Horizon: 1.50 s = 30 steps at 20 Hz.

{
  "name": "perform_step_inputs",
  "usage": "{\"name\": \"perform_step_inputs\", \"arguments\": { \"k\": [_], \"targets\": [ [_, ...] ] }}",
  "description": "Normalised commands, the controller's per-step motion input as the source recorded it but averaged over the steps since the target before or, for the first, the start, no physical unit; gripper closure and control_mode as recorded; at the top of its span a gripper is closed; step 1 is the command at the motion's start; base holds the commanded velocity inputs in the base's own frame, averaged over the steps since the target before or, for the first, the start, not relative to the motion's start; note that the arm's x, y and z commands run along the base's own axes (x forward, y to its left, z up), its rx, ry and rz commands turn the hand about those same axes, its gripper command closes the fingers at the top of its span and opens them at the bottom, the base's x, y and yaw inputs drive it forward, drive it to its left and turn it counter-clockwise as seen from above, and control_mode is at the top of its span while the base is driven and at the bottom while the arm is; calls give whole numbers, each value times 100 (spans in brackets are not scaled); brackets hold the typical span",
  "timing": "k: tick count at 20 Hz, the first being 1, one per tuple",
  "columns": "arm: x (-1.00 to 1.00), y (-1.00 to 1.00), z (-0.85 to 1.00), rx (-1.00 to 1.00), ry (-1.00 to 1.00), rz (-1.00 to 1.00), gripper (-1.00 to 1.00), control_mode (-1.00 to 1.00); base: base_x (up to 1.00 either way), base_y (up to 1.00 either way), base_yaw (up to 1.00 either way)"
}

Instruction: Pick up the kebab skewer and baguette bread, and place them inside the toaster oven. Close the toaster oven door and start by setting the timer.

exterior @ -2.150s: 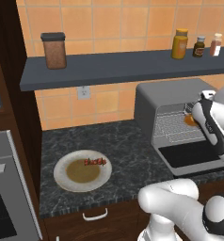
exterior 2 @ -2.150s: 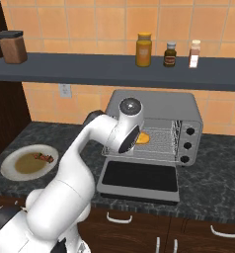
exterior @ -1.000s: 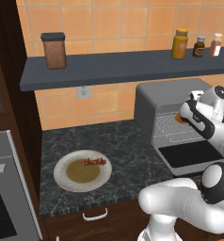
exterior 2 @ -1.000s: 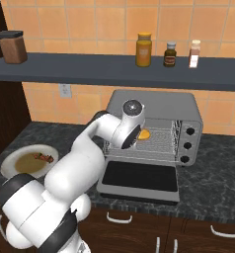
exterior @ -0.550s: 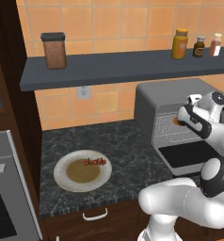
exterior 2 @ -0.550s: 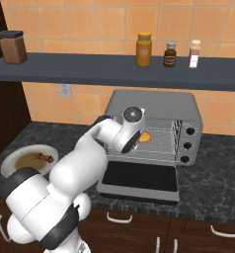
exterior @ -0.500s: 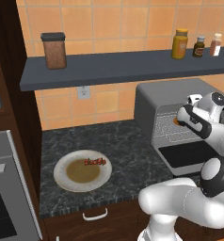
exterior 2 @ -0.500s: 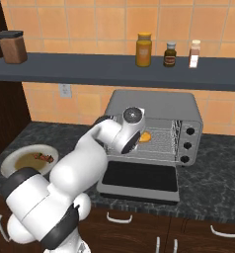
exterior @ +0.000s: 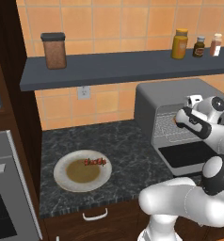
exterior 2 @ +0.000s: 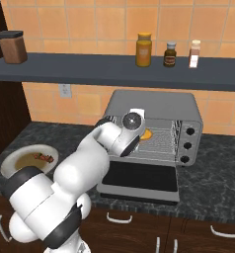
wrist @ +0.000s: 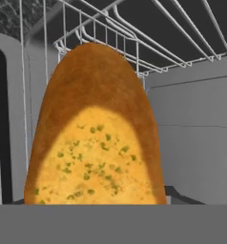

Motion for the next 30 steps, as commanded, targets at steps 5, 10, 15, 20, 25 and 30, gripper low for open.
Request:
{"name": "perform_step_inputs", "arguments": {
  "k": [5, 10, 15, 20, 25, 30],
  "targets": [
    [0, 0, 0, 1, 0, 0, -100, -100, 0, 0, 0],
    [0, 0, 0, 0, 1, 0, -100, -100, 0, 0, 0],
    [0, 0, 2, 5, 4, 1, -100, -100, 0, 0, 0],
    [0, 0, 3, 11, 13, 2, -100, -100, 0, 0, 0],
    [-13, 2, 0, 3, 7, 2, -100, -100, 0, 0, 0],
    [-77, 33, 3, 0, 1, 0, -100, -100, 0, 0, 0]
  ]
}}
